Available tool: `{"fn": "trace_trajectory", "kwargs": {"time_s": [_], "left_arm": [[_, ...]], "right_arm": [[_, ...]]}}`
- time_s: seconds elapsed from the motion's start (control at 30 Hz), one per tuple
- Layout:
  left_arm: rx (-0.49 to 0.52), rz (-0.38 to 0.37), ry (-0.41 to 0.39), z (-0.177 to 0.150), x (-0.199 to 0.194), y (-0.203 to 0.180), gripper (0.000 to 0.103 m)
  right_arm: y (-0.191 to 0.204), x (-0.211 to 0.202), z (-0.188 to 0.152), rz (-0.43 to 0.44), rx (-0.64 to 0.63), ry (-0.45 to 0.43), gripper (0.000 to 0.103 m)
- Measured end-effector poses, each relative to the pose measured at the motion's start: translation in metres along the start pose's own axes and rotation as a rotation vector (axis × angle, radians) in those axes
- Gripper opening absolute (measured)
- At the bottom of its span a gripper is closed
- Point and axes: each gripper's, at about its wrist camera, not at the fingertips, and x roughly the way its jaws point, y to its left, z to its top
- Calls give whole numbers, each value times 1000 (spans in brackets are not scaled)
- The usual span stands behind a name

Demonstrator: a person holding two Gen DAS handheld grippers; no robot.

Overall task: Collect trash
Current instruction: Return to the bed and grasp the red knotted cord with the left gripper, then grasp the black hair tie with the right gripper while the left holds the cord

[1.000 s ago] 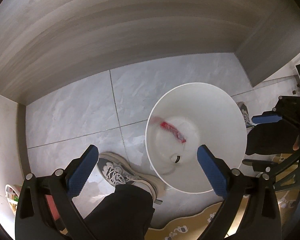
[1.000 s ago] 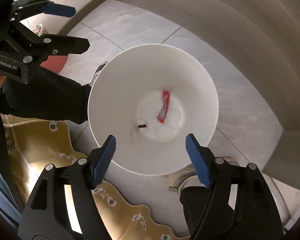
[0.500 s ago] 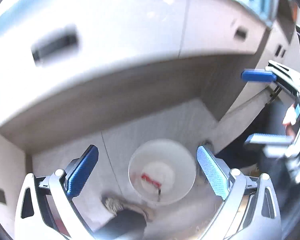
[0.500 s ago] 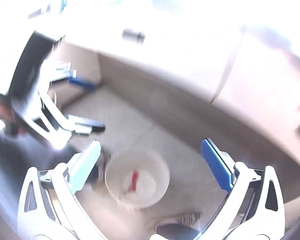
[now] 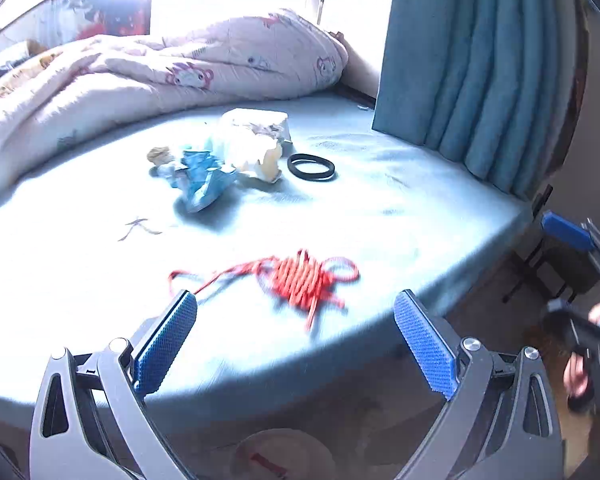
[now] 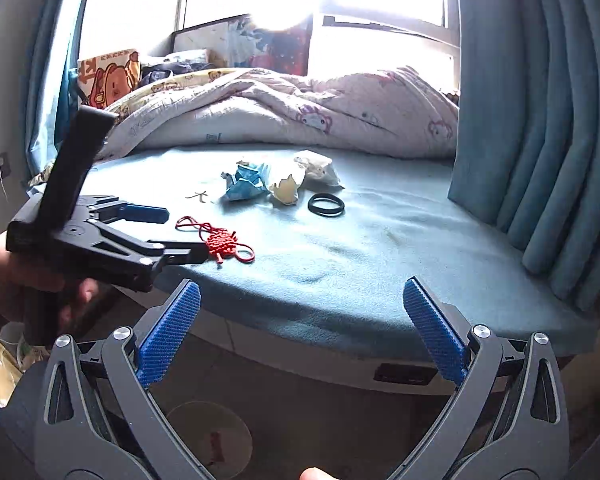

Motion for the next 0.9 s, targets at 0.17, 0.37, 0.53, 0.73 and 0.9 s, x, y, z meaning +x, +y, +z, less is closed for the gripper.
{"fn": "trace_trajectory", "kwargs": {"time_s": [0.17, 0.37, 0.53, 0.73, 0.9], "left_arm": [[29, 89, 42, 18, 45, -13, 64], [55, 58, 33, 17, 47, -15, 53], [56, 33, 55, 18, 44, -4, 26], [50, 57, 52, 22, 37, 5, 6], [44, 71, 48, 31, 35, 21, 5]], "right_arm": [[-26, 26, 19, 44, 33, 22, 98], [-41, 54, 26, 63, 40, 65, 98], [-40, 92, 41, 111, -12, 142, 98], [-32, 126, 58, 120, -67, 178, 98], [-27, 143, 71, 113, -93, 184, 98]]}}
